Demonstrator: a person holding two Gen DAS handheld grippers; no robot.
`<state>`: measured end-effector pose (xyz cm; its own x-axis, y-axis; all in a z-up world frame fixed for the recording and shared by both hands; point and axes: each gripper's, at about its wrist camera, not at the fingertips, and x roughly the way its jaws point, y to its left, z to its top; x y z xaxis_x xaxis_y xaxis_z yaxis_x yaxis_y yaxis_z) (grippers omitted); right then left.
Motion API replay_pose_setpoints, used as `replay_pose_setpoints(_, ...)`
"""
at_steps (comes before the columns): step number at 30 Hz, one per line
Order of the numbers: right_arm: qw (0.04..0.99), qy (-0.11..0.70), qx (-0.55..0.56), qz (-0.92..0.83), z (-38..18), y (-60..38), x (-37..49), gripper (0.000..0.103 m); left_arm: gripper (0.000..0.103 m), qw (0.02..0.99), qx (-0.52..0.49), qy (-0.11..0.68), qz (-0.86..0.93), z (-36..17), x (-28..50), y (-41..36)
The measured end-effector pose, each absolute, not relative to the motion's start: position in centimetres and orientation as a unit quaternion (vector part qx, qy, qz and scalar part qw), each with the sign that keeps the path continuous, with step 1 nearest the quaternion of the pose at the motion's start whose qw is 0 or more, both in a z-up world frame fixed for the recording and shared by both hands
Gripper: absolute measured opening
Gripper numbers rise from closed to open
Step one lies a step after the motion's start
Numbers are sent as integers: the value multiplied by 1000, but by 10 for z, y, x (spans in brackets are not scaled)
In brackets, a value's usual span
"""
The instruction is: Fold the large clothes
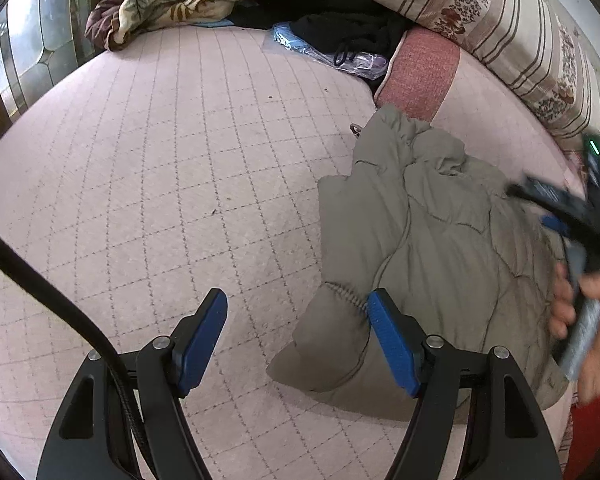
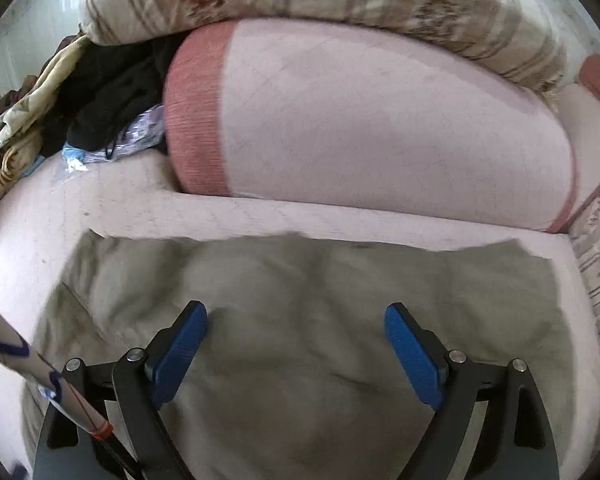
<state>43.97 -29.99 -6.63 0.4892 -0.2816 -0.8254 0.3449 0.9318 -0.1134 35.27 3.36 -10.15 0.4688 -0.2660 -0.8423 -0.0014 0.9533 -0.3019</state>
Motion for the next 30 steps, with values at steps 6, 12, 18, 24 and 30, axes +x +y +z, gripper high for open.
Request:
replay_pose_setpoints(6, 835, 478, 82, -261, -71, -402, 359, 93, 74, 839, -150, 517, -80, -107, 356, 37)
replay_pose_setpoints(12, 798, 472, 187, -325, -91, -498, 283, 99, 75, 844, -140, 512, -81, -104, 354, 30)
replay_pose_setpoints(18, 846, 403, 178, -299, -50, -444, 284, 89, 75, 882, -133, 450, -48, -75, 338, 36)
replay_pose_setpoints(24, 888, 407, 126, -173, -46, -345, 320, 87, 75, 874, -104, 471, -65, -90, 349, 17)
replay_pose_setpoints(30, 867, 461, 95, -163, -104, -305, 359, 95, 75, 853, -93, 509, -69, -116, 359, 2)
